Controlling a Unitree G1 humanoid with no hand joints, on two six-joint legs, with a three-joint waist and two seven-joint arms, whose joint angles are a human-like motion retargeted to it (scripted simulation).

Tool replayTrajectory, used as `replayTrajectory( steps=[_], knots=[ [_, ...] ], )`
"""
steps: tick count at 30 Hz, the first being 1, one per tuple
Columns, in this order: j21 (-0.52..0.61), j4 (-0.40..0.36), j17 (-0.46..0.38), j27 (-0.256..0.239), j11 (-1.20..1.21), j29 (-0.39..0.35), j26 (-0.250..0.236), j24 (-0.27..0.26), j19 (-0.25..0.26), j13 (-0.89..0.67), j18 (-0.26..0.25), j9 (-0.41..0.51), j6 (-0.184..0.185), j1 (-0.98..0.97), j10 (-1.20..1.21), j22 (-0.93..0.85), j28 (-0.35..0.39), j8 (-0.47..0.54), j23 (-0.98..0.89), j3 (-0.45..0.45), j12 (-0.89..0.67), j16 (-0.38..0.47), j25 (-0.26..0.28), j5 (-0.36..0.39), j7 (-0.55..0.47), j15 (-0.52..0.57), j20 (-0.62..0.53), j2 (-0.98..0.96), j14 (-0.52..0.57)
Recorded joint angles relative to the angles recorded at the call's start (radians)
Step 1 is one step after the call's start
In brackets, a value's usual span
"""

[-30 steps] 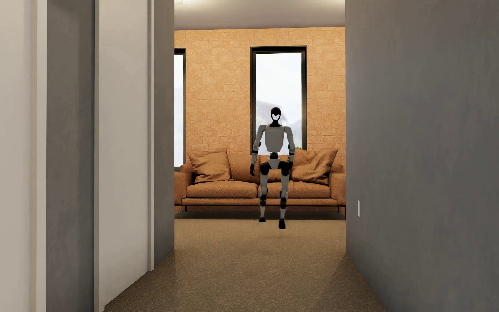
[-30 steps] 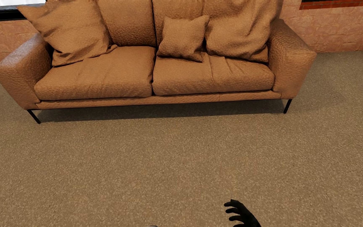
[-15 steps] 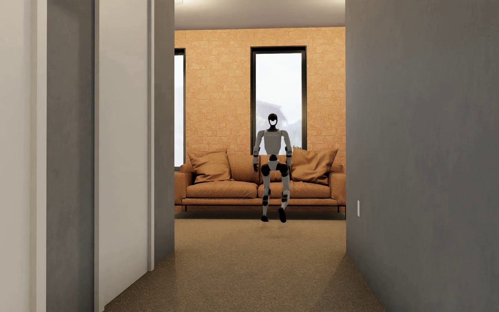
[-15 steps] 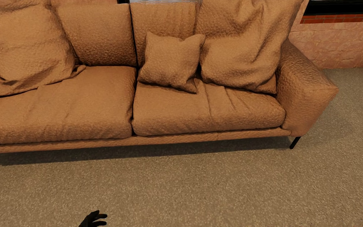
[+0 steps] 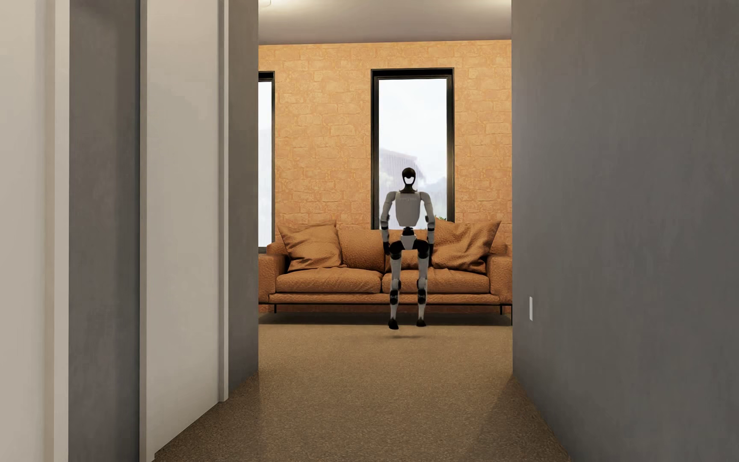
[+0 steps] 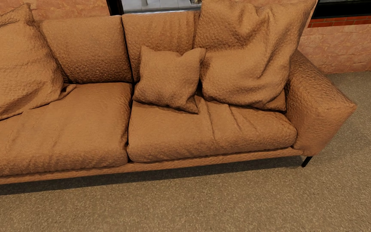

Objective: Walk to the leather sofa

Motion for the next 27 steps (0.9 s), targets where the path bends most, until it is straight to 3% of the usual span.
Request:
replayTrajectory(
  steps=[2, 3, 6, 20, 27],
  knots=[
    [-0.003, 0.007, 0.002, 0.000, 0.018, 0.000, 0.000, 0.000, 0.000, -0.012, 0.000, 0.002, 0.006, 0.032, 0.023, 0.093, 0.000, 0.000, -0.051, -0.020, 0.015, 0.008, 0.000, 0.001, 0.000, -0.051, -0.061, 0.044, -0.018],
    [-0.006, 0.009, 0.006, 0.000, 0.036, 0.000, 0.000, 0.000, 0.000, -0.015, 0.000, 0.001, 0.007, 0.048, -0.164, 0.125, 0.000, 0.000, -0.076, -0.018, 0.024, 0.009, 0.000, 0.003, 0.000, -0.044, -0.065, 0.058, -0.014],
    [0.006, 0.016, 0.008, 0.000, -0.094, 0.000, 0.000, 0.000, 0.000, -0.013, 0.000, -0.014, 0.009, 0.081, -0.186, 0.178, 0.000, 0.000, -0.119, -0.009, 0.039, 0.006, 0.000, 0.010, 0.000, 0.006, -0.043, 0.080, -0.038],
    [0.004, 0.008, 0.005, 0.000, -0.120, 0.000, 0.000, 0.000, 0.000, -0.002, 0.000, -0.009, 0.008, 0.110, -0.209, 0.035, 0.000, 0.000, 0.026, -0.006, -0.032, -0.009, 0.000, -0.003, 0.000, 0.012, -0.061, 0.094, -0.085],
    [0.001, 0.009, 0.012, 0.000, -0.121, 0.000, 0.000, 0.000, 0.000, 0.006, 0.000, -0.008, 0.010, 0.122, -0.214, 0.076, 0.000, 0.000, 0.027, -0.006, -0.020, -0.023, 0.000, -0.003, 0.000, 0.002, -0.052, 0.102, -0.087]
  ],
)
